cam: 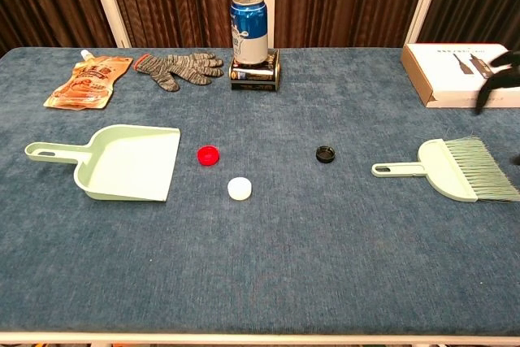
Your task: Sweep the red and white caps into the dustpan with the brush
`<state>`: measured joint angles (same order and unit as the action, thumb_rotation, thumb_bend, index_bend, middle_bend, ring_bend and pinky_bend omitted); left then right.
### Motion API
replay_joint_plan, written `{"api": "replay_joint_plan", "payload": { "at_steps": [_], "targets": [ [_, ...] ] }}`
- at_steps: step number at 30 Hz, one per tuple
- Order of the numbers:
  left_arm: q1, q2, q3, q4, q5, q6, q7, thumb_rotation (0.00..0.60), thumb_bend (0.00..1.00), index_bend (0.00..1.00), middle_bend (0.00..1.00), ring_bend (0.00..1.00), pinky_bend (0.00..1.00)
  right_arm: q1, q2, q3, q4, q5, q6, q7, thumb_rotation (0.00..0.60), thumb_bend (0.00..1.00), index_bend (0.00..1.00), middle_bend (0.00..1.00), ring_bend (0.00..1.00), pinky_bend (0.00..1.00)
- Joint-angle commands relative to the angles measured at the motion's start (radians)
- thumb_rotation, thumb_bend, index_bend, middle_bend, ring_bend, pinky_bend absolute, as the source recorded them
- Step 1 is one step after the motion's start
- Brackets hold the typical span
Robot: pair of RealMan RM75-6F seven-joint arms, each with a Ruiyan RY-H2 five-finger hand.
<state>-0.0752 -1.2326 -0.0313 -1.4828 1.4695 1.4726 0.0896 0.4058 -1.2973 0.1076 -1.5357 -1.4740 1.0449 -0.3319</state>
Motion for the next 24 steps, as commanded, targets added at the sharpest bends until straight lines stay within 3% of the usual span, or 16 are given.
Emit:
{"api": "replay_joint_plan", "payload": {
  "at_steps": [1, 10, 24],
  "targets": [
    [0.004, -0.004, 0.003, 0.007, 0.001, 0.003, -0.009, 0.600, 0.11, 0.25, 0.24, 0.18, 0.10, 0.077, -0.098, 0.024, 0.044, 0.066, -0.080, -0.113, 0.600, 0.04, 0.41, 0.34, 0.08, 0.13],
    [0.007, -0.020, 0.005, 0.037, -0.002, -0.002, -0.038, 0.600, 0.11, 0.24, 0.24, 0.18, 0.10, 0.123, -0.251, 0.009, 0.146, 0.117, -0.072, -0.300, 0.600, 0.08, 0.43, 0.38, 0.12, 0.13],
    [0.003, -0.043, 0.005, 0.089, -0.005, -0.017, -0.082, 0.600, 0.11, 0.24, 0.24, 0.18, 0.10, 0.163, -0.376, -0.005, 0.276, 0.174, -0.089, -0.328, 0.600, 0.13, 0.46, 0.41, 0.13, 0.14]
  ]
}}
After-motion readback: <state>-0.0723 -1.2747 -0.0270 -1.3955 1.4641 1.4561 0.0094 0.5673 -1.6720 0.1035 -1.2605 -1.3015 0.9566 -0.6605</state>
